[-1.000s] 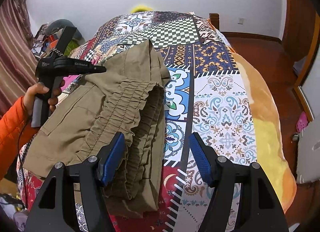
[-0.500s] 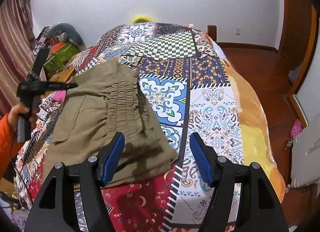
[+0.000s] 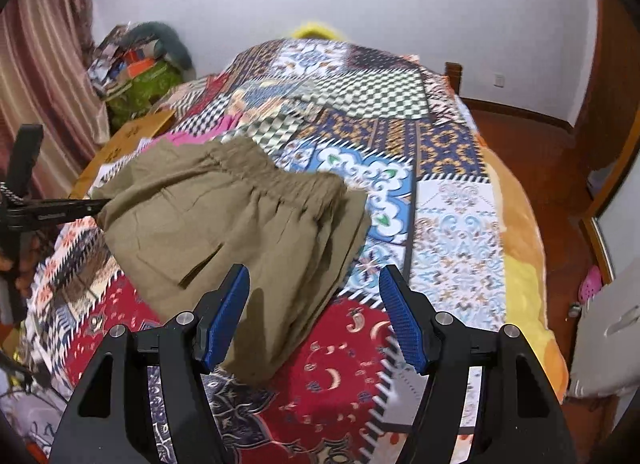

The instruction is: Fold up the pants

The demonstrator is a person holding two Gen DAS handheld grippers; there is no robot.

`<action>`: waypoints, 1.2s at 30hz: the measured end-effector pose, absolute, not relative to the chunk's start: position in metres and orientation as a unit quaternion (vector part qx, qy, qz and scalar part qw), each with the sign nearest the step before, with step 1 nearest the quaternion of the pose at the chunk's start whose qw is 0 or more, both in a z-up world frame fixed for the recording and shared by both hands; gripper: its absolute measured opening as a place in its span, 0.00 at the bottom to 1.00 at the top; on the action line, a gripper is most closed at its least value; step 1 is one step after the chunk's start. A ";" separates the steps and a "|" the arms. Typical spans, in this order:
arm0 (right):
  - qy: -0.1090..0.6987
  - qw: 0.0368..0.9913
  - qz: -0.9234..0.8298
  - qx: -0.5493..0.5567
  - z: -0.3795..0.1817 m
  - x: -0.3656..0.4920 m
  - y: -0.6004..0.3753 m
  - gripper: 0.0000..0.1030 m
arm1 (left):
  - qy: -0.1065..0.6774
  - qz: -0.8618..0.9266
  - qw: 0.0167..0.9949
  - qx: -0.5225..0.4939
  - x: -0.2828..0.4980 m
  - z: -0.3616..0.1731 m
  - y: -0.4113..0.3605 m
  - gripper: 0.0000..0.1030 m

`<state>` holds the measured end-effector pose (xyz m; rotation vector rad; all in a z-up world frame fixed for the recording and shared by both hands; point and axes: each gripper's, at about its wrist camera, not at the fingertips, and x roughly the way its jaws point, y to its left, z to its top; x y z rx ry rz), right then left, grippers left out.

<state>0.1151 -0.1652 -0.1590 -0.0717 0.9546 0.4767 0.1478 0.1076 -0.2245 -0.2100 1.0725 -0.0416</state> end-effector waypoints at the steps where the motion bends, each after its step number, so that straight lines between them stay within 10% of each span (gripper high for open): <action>1: 0.462 0.856 0.229 -0.040 -0.165 0.115 -0.161 0.62 | 0.510 -0.021 0.854 -0.101 0.143 -0.225 0.108 0.05; 26: 0.472 0.853 0.217 -0.047 -0.173 0.124 -0.157 0.63 | 0.495 0.017 0.865 -0.085 0.127 -0.207 0.144 0.13; 31: 0.455 0.861 0.224 -0.043 -0.166 0.139 -0.153 0.63 | 0.480 -0.016 0.875 -0.065 0.160 -0.192 0.121 0.39; 36: 0.446 0.863 0.232 -0.043 -0.164 0.156 -0.146 0.63 | 0.485 -0.056 0.871 -0.061 0.194 -0.195 0.092 0.40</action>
